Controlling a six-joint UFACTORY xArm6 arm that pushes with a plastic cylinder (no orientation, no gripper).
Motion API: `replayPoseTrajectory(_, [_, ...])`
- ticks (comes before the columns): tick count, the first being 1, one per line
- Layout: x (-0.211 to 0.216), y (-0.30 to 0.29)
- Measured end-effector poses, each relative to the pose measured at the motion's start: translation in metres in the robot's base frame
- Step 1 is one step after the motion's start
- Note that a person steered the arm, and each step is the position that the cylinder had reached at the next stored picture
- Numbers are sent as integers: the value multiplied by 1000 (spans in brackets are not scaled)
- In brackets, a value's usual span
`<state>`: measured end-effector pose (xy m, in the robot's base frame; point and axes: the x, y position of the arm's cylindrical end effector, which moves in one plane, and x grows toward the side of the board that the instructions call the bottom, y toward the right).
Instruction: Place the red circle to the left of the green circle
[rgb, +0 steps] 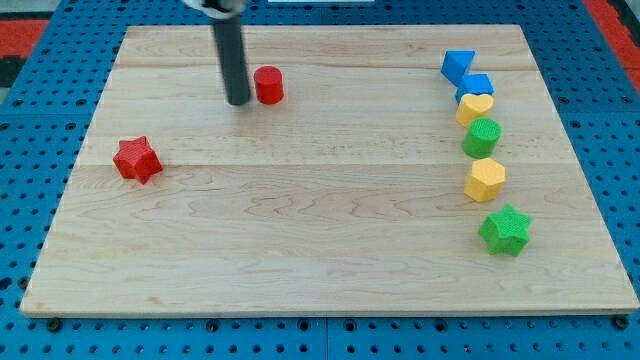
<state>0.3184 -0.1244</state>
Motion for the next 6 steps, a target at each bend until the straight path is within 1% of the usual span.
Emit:
replayPoseTrajectory(1, [-32,41])
replayPoseTrajectory(2, [-38,107])
replayPoseTrajectory(3, [3,65])
replayPoseTrajectory(4, [58,72])
replayPoseTrajectory(5, [86,120])
replayPoseTrajectory(6, [115,115])
